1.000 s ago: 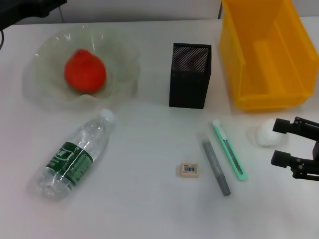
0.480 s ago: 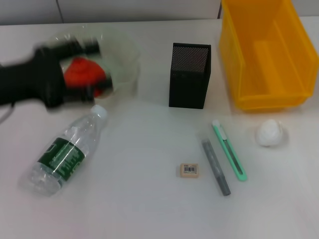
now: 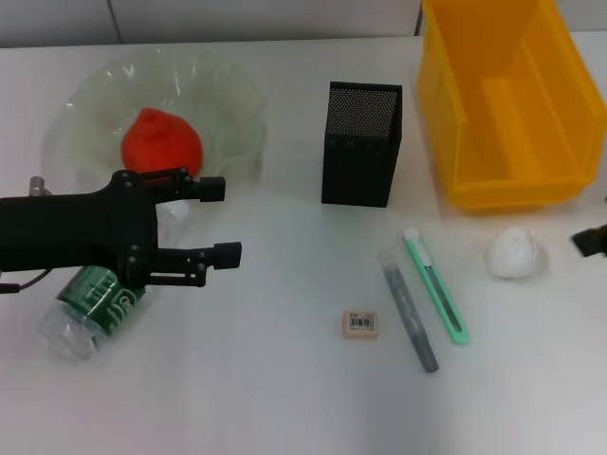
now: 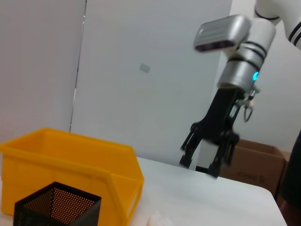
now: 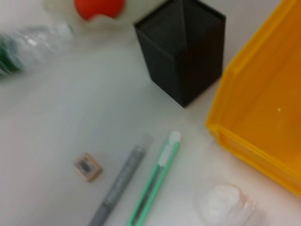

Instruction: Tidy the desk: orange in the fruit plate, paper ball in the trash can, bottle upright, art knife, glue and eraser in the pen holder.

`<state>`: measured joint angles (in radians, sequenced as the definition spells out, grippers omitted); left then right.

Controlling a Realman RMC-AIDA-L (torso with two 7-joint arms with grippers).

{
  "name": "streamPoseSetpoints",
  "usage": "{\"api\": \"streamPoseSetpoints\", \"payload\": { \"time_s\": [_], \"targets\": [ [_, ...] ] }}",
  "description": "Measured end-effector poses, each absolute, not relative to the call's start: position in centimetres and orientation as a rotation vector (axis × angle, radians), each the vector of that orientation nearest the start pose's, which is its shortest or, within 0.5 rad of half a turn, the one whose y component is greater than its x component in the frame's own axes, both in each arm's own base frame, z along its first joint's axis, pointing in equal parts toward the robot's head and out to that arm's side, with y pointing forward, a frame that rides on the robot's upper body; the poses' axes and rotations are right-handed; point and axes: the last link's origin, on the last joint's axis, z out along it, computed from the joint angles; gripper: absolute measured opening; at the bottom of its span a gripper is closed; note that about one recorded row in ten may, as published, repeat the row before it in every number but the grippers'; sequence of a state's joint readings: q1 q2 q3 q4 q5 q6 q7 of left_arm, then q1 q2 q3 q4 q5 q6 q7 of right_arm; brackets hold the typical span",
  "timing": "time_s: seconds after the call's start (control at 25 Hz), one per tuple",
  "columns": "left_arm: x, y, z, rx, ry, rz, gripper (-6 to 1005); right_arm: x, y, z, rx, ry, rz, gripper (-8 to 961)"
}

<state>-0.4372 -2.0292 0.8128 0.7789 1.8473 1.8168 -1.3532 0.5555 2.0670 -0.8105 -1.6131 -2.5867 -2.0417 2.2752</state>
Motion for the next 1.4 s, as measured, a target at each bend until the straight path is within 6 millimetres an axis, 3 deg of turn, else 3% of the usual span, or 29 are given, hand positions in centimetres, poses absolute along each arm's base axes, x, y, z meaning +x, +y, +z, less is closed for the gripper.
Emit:
{"api": "streamPoseSetpoints", "payload": {
  "time_s": [0.12, 0.16, 0.2, 0.36, 0.56, 0.84, 0.88, 1.08, 1.16, 1.2, 1.36, 1.4],
  "targets": [
    [-24.9, 29.5, 3.0, -2.89, -0.39, -0.851, 834, 20.9, 32.4, 9.2, -2.568, 1.034, -0.422, 758],
    [-25.0, 29.5, 2.9, -2.891, -0.395, -0.844, 834, 21.1, 33.2, 7.3, -2.551, 1.042, -0.461, 757],
    [-25.0, 29.5, 2.9, -2.891, -0.395, -0.844, 834, 21.1, 33.2, 7.3, -2.551, 1.042, -0.461, 757],
    [-25.1, 29.3, 2.4, -2.898, -0.41, -0.828, 834, 22.1, 34.8, 4.0, -2.539, 1.044, -0.508, 754],
    [-25.3, 29.2, 2.1, -2.901, -0.429, -0.827, 834, 22.9, 35.8, 1.5, -2.552, 1.031, -0.551, 751],
    [-25.5, 29.0, 2.1, -2.9, -0.438, -0.825, 833, 22.7, 35.9, 0.4, -2.577, 0.99, -0.597, 747],
    [-25.5, 29.0, 2.1, -2.899, -0.439, -0.825, 833, 22.5, 35.9, 0.5, -2.581, 0.984, -0.601, 746],
    [-25.6, 29.0, 2.2, -2.892, -0.455, -0.831, 833, 20.6, 35.0, 2.8, -2.595, 0.918, -0.594, 534],
    [-25.6, 29.0, 2.4, -2.887, -0.471, -0.835, 833, 18.1, 34.5, 6.1, -2.552, 0.818, -0.513, 515],
    [-25.6, 29.0, 2.4, -2.887, -0.471, -0.835, 833, 18.1, 34.5, 6.1, -2.552, 0.818, -0.513, 505],
    [-25.8, 29.1, 2.7, -2.861, -0.506, -0.849, 833, 16.0, 34.6, 11.6, -2.342, 0.716, -0.302, 482],
    [-25.8, 29.1, 2.7, -2.861, -0.506, -0.849, 833, 16.0, 34.6, 11.6, -2.342, 0.716, -0.302, 487]
  ]
}}
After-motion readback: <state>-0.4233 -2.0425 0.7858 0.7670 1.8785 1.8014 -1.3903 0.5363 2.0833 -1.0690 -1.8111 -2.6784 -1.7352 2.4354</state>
